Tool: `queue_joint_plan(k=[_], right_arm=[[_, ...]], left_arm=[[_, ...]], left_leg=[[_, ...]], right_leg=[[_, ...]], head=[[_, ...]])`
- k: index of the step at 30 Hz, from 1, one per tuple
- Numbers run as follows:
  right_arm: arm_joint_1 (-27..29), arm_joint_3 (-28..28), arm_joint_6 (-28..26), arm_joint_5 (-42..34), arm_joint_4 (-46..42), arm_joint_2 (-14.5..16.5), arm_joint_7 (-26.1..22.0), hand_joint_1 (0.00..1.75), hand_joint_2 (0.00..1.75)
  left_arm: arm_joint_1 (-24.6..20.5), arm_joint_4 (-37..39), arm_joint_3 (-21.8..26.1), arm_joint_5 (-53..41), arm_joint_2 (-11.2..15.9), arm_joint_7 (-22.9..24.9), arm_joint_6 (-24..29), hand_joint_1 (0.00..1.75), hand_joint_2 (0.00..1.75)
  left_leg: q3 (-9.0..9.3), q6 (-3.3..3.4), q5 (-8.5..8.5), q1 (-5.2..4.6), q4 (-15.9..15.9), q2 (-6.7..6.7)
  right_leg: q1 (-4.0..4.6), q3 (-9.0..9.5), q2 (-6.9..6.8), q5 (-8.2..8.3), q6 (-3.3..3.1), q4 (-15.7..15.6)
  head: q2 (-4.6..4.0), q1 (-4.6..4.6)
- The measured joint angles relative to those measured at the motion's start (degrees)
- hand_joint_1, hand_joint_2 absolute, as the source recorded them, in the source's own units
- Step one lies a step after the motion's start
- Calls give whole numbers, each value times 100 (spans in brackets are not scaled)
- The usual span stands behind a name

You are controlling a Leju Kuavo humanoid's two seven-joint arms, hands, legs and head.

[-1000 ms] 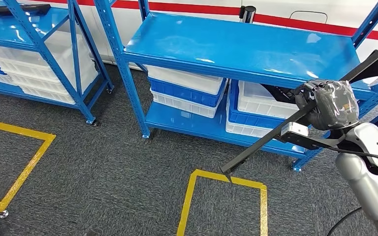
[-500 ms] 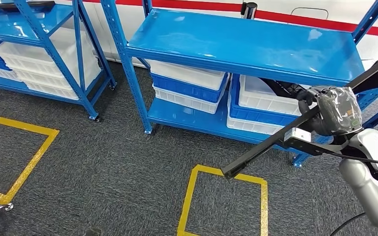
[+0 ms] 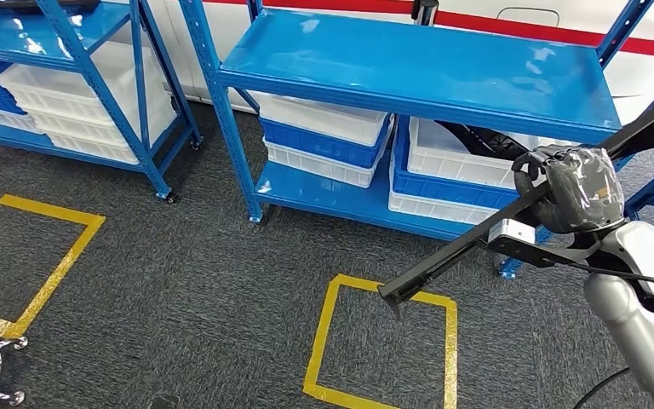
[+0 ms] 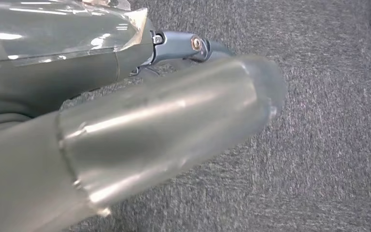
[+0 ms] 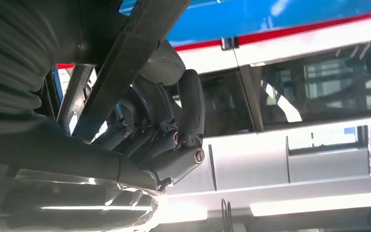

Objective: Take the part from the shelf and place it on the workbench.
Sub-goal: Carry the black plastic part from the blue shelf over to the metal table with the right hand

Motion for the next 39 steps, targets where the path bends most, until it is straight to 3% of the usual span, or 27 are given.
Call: queue_joint_plan(k=[2,3,5,7,8,9,10,12,14,15,17,18,20,22,23,24,25,27,28,30,33,35,37,38,39], right_arm=[[8,-9,1,8,-2,1,2,152,175],[15,-18,1,14,-3,-1,2,152,175],[17,-39,3,28,-3,-2,3,152,175],[32,-48,7,44,-3,1,5,152,175],[42,-49,9,49,-3,3,6,152,175],[50,-49,10,51,-3,4,6,152,175],[53,-51,10,52,-3,4,6,152,175],[48,-61,11,54,-3,4,6,152,175],[45,-75,12,58,-7,5,6,152,175],[42,-80,14,60,-9,7,6,152,175],[43,-81,22,64,-9,18,6,152,175],[43,-79,28,65,-8,27,6,152,175],[42,-78,38,68,-5,44,6,152,175],[44,-83,42,69,-5,49,6,152,175],[46,-83,43,69,-5,50,6,152,175],[47,-83,45,69,-5,50,6,152,175],[49,-84,47,68,-5,49,5,152,175],[49,-96,50,66,-5,45,2,152,175],[42,-104,51,64,-5,38,-1,152,175],[24,-115,58,57,-5,30,-3,152,175],[17,-116,70,45,-5,13,-8,152,175],[8,-120,70,35,-4,-10,-9,152,175],[8,-119,70,28,0,-23,-9,152,175],[22,-119,70,22,2,-26,-9,152,175],[38,-117,69,15,5,-28,-10,152,175]], left_arm=[[-2,2,1,-10,-6,3,1,0,0],[-7,3,2,-10,-10,5,2,0,0],[-22,4,3,-10,-17,10,5,0,0],[-27,5,3,-10,-21,14,7,0,0],[-27,6,2,-10,-26,15,6,0,0],[-27,8,2,-10,-30,15,4,0,0],[-27,8,2,-11,-34,15,2,0,0],[-30,9,2,-12,-37,15,0,0,0],[-34,9,2,-14,-34,15,0,0,0],[-36,9,2,-16,-32,15,1,0,0],[-31,11,2,-19,-24,15,2,0,0],[-26,13,2,-19,-19,16,2,0,0],[-22,17,1,-20,-14,17,2,0,0],[-23,18,0,-21,-14,19,2,0,0],[-23,19,0,-21,-14,21,2,0,0],[-23,19,0,-21,-14,22,2,0,0],[-24,20,0,-21,-14,24,2,0,0],[-33,19,0,-21,-9,26,4,0,0],[-39,17,-1,-23,-3,25,8,0,0],[-50,15,-2,-26,11,23,16,0,0],[-53,16,-1,-23,15,24,19,0,0],[-57,17,1,-20,12,24,19,0,0],[-54,18,1,-19,1,24,18,0,0],[-52,19,1,-19,-8,24,16,0,0],[-50,20,0,-19,-18,24,13,0,0]], left_leg=[[-45,55,138,-13,-62,15],[-82,92,226,-3,-107,28],[-208,143,400,22,-174,53],[-384,159,532,22,-175,63],[-474,152,598,22,-171,69],[-570,137,666,26,-164,74],[-661,116,729,35,-152,78],[-833,50,835,48,-96,80],[-944,-20,923,35,-39,78],[-976,-42,969,21,-28,75],[-1026,-79,1036,21,-23,65],[-1079,-105,956,32,35,57],[-1253,-181,491,68,455,42],[-1443,-229,-34,87,1200,39],[-1483,-234,-153,92,1510,40],[-1437,-223,-143,93,1642,39],[-1288,-196,-52,91,1581,36],[-737,-80,150,68,929,7],[-449,-17,169,49,524,-8],[-136,63,125,-10,50,-33],[-112,133,296,-36,-157,-4],[-161,181,474,0,-298,31],[-287,188,592,4,-321,47],[-361,172,644,7,-320,52],[-439,156,702,11,-315,57]], right_leg=[[-5,-33,-5,51,66,-24],[3,-85,-5,-18,70,22],[13,-266,-6,-436,12,455],[5,-450,-4,-893,-6,1197],[-2,-472,-4,-978,32,1474],[-16,-399,-5,-943,99,1574],[-32,-229,-6,-830,176,1472],[-66,359,-10,-666,288,765],[-30,790,-2,-765,249,81],[-2,862,4,-832,203,-67],[-19,793,-4,-794,99,-69],[-40,749,-11,-747,33,-49],[-66,631,-25,-633,-87,-36],[-43,504,-26,-526,-137,-27],[-30,443,-25,-480,-139,-19],[-15,382,-23,-436,-140,-11],[2,318,-19,-390,-139,-4],[27,222,-9,-308,-130,2],[36,192,-8,-269,-109,2],[10,168,-15,-201,-36,-12],[4,118,-9,-149,71,-36],[30,-40,2,-437,35,271],[14,-267,1,-892,-3,969],[2,-337,1,-1021,23,1298],[-13,-346,0,-1046,76,1500]], head=[[0,-7],[0,-2],[0,14],[0,25],[0,26],[0,26],[0,28],[0,34],[0,36],[0,33],[0,21],[0,11],[0,0],[0,-4],[0,-3],[0,-4],[0,-5],[0,-3],[0,2],[0,1],[0,-7],[0,13],[0,27],[0,27],[0,26]])
